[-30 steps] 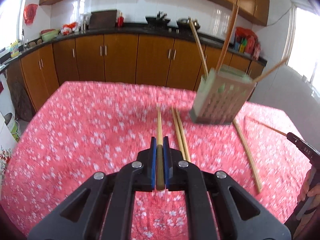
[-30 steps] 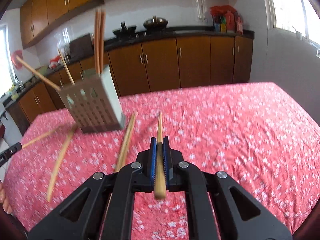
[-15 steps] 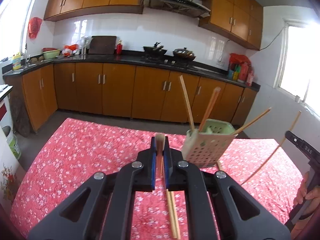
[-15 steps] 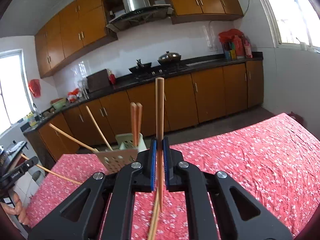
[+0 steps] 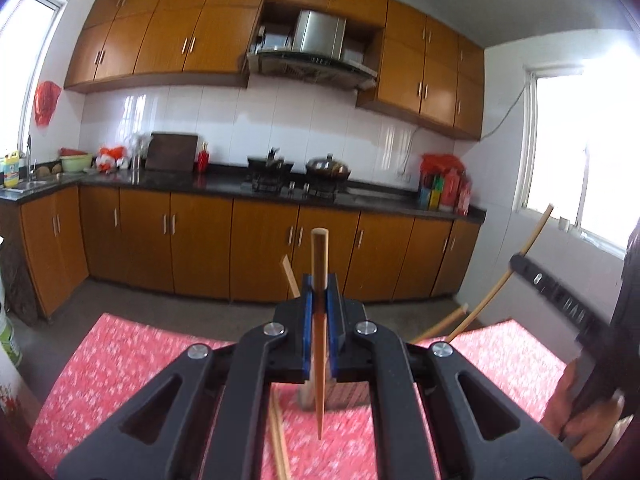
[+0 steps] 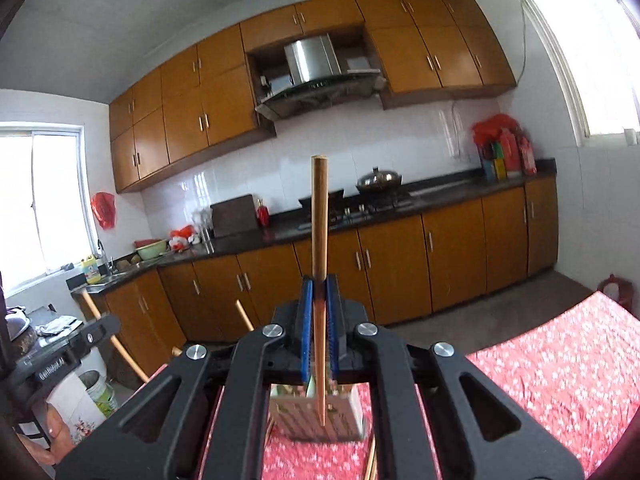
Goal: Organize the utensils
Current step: 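Lift both held chopsticks and lower them upright into the beige holder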
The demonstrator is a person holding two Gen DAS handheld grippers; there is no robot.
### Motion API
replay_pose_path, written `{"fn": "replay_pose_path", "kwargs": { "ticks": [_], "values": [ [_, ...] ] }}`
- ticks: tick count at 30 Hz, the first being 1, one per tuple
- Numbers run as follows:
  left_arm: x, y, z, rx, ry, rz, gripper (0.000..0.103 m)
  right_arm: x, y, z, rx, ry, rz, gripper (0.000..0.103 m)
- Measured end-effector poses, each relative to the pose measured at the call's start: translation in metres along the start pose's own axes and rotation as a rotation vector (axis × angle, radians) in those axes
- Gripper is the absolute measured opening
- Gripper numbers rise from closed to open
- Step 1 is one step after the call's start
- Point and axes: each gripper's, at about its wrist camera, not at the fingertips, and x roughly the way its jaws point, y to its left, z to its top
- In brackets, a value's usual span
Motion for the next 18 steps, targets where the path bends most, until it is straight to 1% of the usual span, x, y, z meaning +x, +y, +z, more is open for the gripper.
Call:
{"fn": "replay_pose_path", "kwargs": {
  "ticks": [2, 6, 10, 13, 18],
  "values": [
    [0.005, -0.010, 0.013, -0.006, -0.047, 0.008, 0.007, 0.006, 0.002, 0.003, -0.009, -0.016, 0.001, 0.008],
    [0.018, -0.022, 0.035, -0.023, -0.116, 0.037, 0.007, 0.016, 0.000, 0.006, -0.009, -0.042, -0.008, 0.008],
    [0.036, -0.026, 0.045, -0.046, -0.169, 0.072, 0.007, 0.028, -0.003, 0.004, -0.001, -0.049, -0.025, 0.008],
    [0.058, -0.023, 0.043, -0.072, -0.158, 0.070, 0.007, 0.042, -0.008, -0.002, 0.009, -0.032, -0.034, 0.008],
    [0.092, -0.014, 0.024, -0.093, -0.094, 0.057, 0.007, 0.062, -0.013, -0.019, 0.019, 0.028, -0.034, 0.008]
  ]
}}
